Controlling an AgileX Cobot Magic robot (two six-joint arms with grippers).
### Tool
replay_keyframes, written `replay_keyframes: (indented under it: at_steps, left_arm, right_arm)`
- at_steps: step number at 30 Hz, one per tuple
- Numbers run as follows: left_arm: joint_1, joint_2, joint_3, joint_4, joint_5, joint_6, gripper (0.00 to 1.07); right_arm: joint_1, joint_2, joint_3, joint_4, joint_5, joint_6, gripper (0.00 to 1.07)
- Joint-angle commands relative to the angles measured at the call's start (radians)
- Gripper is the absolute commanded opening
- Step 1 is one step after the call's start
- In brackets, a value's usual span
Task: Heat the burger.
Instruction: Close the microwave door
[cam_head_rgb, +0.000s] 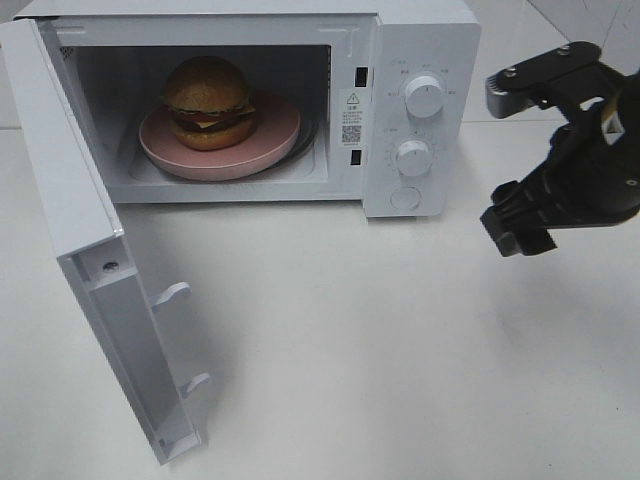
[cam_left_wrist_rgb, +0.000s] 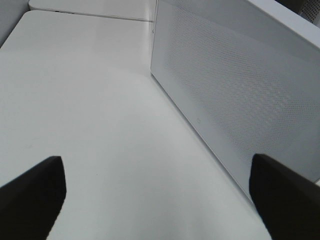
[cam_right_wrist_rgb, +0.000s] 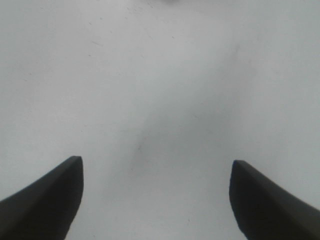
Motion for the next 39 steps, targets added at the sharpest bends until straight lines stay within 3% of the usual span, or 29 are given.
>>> replay_keyframes:
  at_steps: [1, 6, 15, 39]
  left_arm:
    - [-0.005, 0.002, 0.000, -0.005, -0.008, -0.002, 0.91]
    - [-0.005, 0.002, 0.000, -0.005, -0.008, -0.002, 0.91]
    - [-0.005, 0.002, 0.000, -0.005, -0.008, -0.002, 0.91]
    - [-0.005, 0.002, 0.000, -0.005, -0.008, -0.002, 0.91]
  right_arm:
    - [-0.071, -0.091, 0.058, 0.015, 0.017, 0.007, 0.76]
    - [-0.119, -0.210, 0.128, 0.014, 0.034, 0.007, 0.76]
    - [-0.120, -0.422, 0.226, 0.020, 0.151, 0.008, 0.76]
    - [-0.120, -0.952, 0.304, 0.039, 0.435, -0.028, 0.76]
